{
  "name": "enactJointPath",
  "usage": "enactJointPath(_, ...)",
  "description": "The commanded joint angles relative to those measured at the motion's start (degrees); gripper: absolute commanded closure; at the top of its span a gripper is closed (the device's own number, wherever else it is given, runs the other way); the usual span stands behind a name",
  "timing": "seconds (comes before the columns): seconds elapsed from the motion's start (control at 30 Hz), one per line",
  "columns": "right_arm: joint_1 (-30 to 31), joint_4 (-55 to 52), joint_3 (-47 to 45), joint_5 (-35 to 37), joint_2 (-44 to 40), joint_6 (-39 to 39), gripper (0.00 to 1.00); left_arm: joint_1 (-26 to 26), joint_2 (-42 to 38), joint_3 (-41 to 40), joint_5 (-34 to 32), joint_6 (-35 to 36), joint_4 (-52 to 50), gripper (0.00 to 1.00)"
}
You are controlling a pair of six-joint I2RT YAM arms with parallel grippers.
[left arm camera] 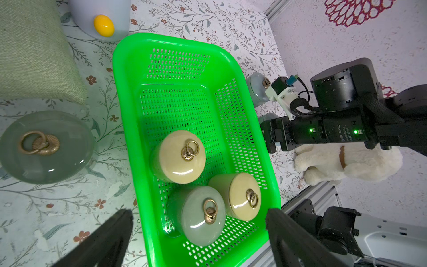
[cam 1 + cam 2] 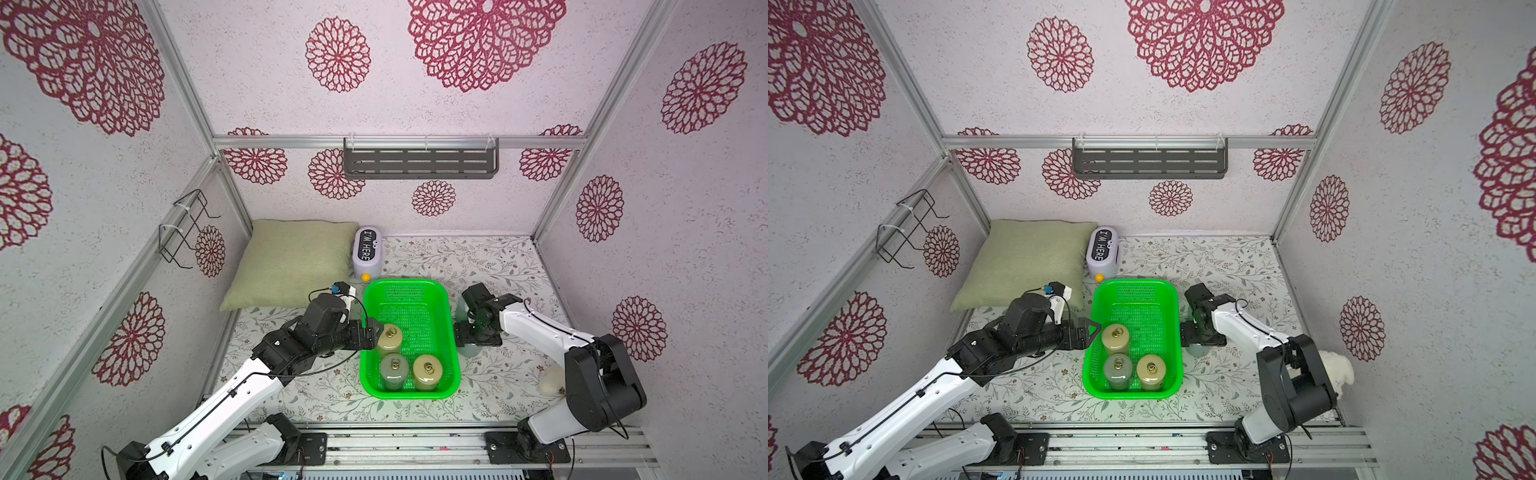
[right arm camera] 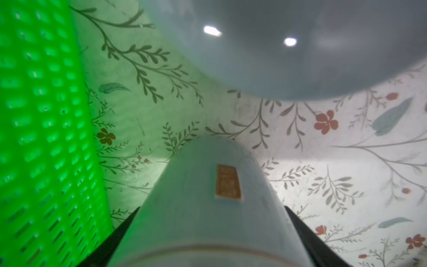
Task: Take the tea canister out of the basket
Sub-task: Place the tea canister at the center of the board.
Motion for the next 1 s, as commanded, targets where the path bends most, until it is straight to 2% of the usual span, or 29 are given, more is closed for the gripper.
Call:
enactJointPath(0.0, -0.17, 1.38, 0.58, -0.39, -0.30, 0.89, 0.27, -0.94, -0.94, -0.62, -0.58, 0.24, 0.95, 0.03)
enactJointPath(0.33, -0.19, 1.99, -0.11, -1.08, 1.26, 1.58, 0.23, -0.95, -1.52, -0.71, -0.75, 0.09, 1.04, 0.03)
enactJointPath(0.5, -0.21, 1.67, 0.54, -1.09, 1.18, 1.62, 0.15, -0.99, -1.49, -0.81, -0.80, 0.10, 1.04, 0.03)
enactJointPath(0.73, -0.17, 0.12, 1.76, -0.26, -1.76, 1.96, 0.01, -0.99, -1.12, -0.81, -1.65, 0.34, 0.95, 0.03)
enactJointPath(0.97, -0.64, -2.69, 4.77, 0.81, -7.98, 2.53, 0.01, -0.99, -0.61, -0.20, -3.44, 0.74, 0.09, 0.03)
